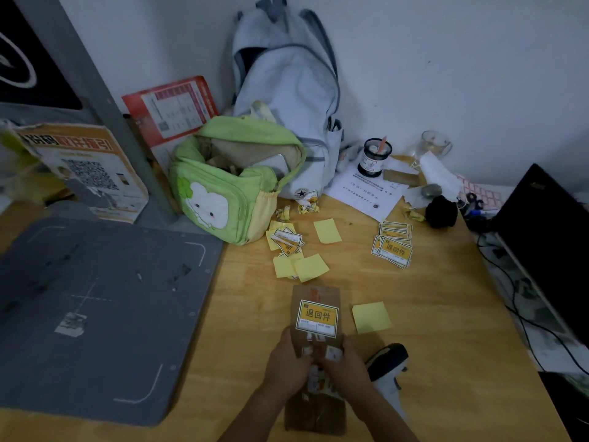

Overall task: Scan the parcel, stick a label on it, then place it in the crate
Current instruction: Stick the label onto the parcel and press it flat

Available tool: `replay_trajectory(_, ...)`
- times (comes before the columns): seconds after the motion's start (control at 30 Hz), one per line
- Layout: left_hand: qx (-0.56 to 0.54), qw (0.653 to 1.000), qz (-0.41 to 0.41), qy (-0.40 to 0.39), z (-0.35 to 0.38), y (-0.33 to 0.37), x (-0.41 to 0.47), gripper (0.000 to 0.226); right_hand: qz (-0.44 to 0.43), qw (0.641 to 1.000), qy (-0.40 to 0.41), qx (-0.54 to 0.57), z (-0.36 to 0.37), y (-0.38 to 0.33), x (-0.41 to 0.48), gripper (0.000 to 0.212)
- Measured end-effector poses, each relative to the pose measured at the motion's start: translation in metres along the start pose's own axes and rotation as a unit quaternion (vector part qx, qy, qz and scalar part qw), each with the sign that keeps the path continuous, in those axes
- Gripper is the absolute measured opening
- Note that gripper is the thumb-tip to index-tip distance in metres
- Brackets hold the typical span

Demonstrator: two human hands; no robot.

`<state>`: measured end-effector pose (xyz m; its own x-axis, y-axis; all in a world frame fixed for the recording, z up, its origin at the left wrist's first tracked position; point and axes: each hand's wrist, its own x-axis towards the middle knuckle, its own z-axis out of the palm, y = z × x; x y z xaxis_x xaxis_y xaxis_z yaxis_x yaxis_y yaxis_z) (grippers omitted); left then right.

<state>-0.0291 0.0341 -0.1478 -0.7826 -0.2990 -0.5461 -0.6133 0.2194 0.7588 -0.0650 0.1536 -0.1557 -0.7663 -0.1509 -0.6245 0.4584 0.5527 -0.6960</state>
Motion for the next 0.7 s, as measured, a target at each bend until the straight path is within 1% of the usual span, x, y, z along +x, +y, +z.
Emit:
replay_trajectory(0.13, -0.017, 0.999, 0.022, 0.022, -0.005, 0.009, -0.002, 0.040, -0.004, 0.998, -0.033, 0.046, -0.006, -0.012, -0.004, 0.054)
replay_trajectory(0.23, -0.049, 0.997, 0.041, 0.047, -0.012, 0.030, 0.000, 0.038, -0.016, 0.996, -0.035, 0.077, -0.014, -0.038, -0.008, 0.040)
replay_trajectory(0.3, -0.063, 0.994, 0.063, 0.065, -0.019, 0.048, 0.001, 0.038, -0.043, 0.995, -0.020, 0.085, -0.019, -0.059, -0.010, 0.038)
replay_trajectory(0.53, -0.084, 0.974, 0.186, 0.097, -0.056, 0.129, -0.002, 0.047, -0.155, 0.984, 0.025, 0.080, -0.049, -0.142, -0.022, 0.055)
replay_trajectory(0.7, -0.077, 0.950, 0.277, 0.121, -0.085, 0.196, -0.008, 0.047, -0.242, 0.964, 0.060, 0.098, -0.083, -0.211, -0.051, 0.041)
